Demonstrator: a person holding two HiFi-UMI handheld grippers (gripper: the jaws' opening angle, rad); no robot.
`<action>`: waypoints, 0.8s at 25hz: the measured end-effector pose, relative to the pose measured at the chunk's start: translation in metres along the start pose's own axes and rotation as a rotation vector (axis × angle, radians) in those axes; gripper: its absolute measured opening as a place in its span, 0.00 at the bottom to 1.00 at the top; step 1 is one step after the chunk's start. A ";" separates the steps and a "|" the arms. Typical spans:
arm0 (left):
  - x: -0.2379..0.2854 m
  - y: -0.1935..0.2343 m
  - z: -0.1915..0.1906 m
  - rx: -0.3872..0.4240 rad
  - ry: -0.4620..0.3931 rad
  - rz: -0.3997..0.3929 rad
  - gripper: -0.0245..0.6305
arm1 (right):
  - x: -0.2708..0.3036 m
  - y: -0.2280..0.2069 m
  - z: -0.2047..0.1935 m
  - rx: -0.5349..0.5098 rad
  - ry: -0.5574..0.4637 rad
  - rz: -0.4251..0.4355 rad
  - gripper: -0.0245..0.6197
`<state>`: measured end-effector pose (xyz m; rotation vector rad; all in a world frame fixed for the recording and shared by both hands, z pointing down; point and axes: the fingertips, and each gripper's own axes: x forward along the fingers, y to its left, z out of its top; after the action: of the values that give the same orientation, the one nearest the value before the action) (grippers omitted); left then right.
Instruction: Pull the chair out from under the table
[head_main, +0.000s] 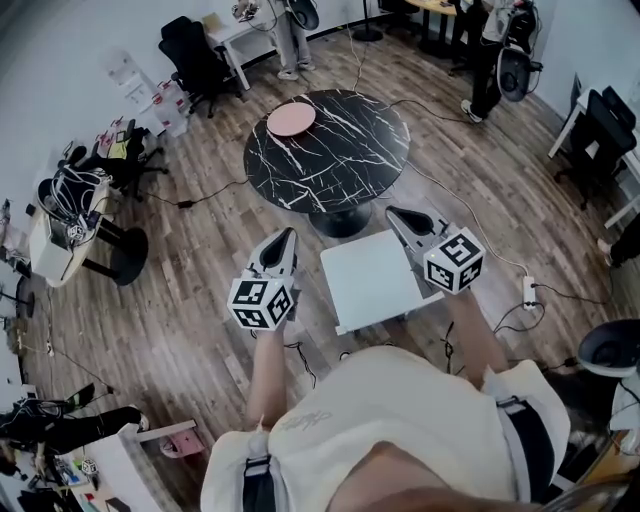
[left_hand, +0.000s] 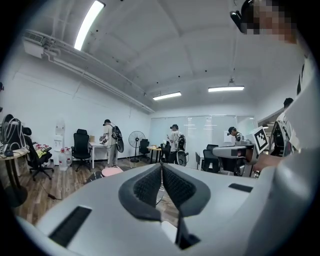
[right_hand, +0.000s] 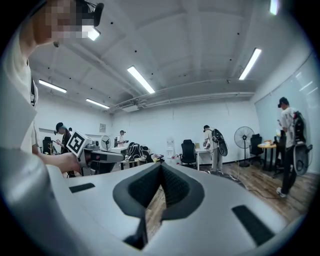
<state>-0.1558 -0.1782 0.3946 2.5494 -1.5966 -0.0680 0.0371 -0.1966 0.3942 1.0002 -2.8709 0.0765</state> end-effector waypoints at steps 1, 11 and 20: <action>-0.001 0.000 0.002 0.001 -0.004 0.003 0.07 | -0.001 -0.001 0.000 0.004 -0.003 -0.002 0.05; -0.001 -0.015 0.004 0.080 0.004 -0.001 0.07 | -0.016 -0.001 -0.008 0.007 -0.002 -0.019 0.05; 0.002 -0.030 -0.005 0.069 0.015 -0.027 0.07 | -0.031 0.002 -0.014 -0.034 0.020 -0.057 0.05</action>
<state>-0.1280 -0.1667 0.3955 2.6164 -1.5868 0.0032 0.0610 -0.1753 0.4048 1.0679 -2.8131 0.0329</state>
